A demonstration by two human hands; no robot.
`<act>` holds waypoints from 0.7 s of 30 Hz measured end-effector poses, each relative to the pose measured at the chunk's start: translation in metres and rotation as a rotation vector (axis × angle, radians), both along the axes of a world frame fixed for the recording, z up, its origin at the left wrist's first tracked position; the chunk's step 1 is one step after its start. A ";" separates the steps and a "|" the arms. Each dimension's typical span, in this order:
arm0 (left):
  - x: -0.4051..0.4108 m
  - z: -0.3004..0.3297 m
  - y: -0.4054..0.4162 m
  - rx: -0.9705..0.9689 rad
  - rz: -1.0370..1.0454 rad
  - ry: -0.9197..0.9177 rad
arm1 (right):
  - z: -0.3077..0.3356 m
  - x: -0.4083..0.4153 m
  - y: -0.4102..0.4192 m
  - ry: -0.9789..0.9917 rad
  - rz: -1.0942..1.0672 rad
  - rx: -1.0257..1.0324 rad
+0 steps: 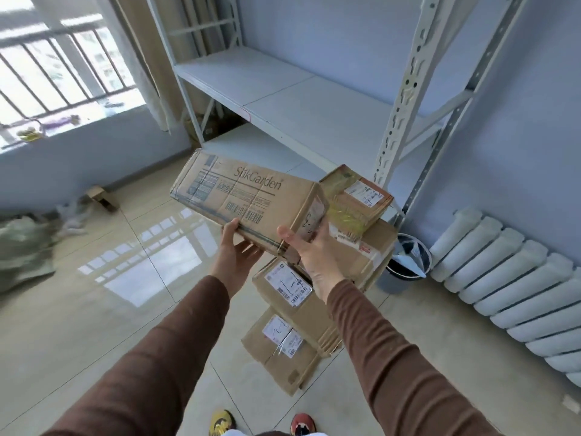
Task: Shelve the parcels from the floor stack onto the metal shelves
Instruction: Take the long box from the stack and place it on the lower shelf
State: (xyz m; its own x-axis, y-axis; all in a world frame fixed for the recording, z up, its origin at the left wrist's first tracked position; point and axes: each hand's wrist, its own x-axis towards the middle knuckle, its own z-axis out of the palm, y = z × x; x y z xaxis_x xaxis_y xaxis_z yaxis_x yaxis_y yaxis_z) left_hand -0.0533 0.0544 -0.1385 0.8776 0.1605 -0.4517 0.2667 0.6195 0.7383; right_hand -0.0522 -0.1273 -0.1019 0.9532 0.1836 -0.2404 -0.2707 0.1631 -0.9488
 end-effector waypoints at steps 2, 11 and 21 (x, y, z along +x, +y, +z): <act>-0.007 0.008 0.025 -0.022 0.061 -0.029 | 0.007 0.000 0.034 -0.069 0.018 0.030; -0.056 0.055 0.160 0.343 0.273 -0.306 | 0.044 -0.025 0.214 -0.397 0.097 -0.143; -0.164 0.104 0.376 0.561 0.443 -0.362 | 0.075 -0.087 0.447 -0.385 0.519 0.088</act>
State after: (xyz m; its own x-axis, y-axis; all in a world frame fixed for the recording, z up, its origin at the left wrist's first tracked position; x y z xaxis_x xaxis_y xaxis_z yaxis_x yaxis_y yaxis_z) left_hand -0.2174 0.4306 -0.0344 0.7560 0.6469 0.1000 -0.2326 0.1227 0.9648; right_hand -0.1391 0.3194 -0.0266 0.7500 0.6469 0.1377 0.0217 0.1840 -0.9827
